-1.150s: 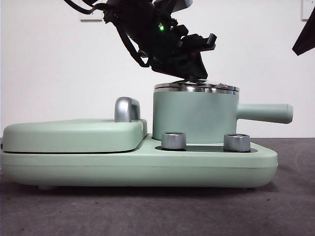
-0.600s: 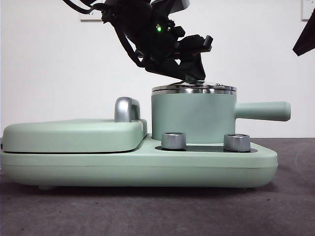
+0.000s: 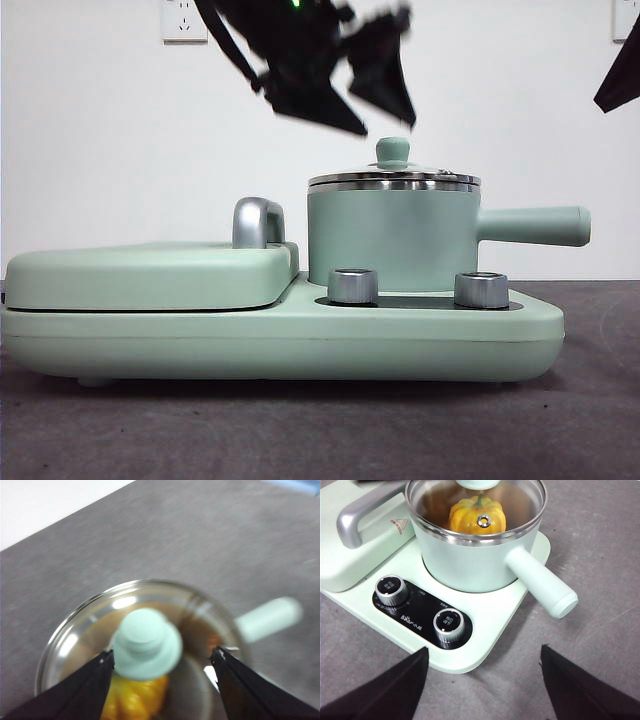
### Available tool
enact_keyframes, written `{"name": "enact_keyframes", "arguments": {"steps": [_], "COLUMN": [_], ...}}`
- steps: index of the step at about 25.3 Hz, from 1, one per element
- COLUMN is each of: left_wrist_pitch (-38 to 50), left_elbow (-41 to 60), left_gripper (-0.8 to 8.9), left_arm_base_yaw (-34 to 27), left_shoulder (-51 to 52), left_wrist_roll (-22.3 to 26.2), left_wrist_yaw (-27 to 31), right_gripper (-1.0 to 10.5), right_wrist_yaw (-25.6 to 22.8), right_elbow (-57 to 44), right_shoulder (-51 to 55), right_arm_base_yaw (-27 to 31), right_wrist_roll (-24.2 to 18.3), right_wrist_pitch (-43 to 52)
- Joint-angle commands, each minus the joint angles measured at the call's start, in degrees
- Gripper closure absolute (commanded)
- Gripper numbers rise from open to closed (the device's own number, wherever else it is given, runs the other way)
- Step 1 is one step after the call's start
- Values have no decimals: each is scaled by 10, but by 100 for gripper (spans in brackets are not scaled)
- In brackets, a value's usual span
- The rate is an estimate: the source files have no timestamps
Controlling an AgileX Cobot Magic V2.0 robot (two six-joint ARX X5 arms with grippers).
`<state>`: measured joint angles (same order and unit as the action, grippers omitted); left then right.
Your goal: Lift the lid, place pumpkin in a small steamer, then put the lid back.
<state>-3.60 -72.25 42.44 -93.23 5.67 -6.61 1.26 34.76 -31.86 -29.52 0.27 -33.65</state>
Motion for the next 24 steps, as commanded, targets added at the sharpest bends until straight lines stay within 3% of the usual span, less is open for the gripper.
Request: {"name": "enact_keyframes", "arguments": {"steps": [1,4,11,21,24], "left_wrist_pitch": [-38,-111,-330,-361,-358], "left_elbow": [-8,-8,1,99,144], "left_gripper": [493,498,499,501,501], "left_arm_base_yaw": [-3,-13,-52,-138,-169], "left_shoulder": [32,62,113,266,324], "left_wrist_roll": [-52,-70,-61,-64,-69], "left_wrist_yaw": [-49,-72,-72,-67,-67], "right_gripper": [601,599,586,585,585], "right_wrist_yaw": [-2,-2,20,94,95], "right_elbow": [2,2,7,10,19], "right_shoulder": [-2,-4,-45,-144,-176], "right_arm_base_yaw": [-3,-3,-3,-3,-3], "right_wrist_roll": [6,6,9,6,5], "right_wrist_pitch": [10,10,12,120,133]}}
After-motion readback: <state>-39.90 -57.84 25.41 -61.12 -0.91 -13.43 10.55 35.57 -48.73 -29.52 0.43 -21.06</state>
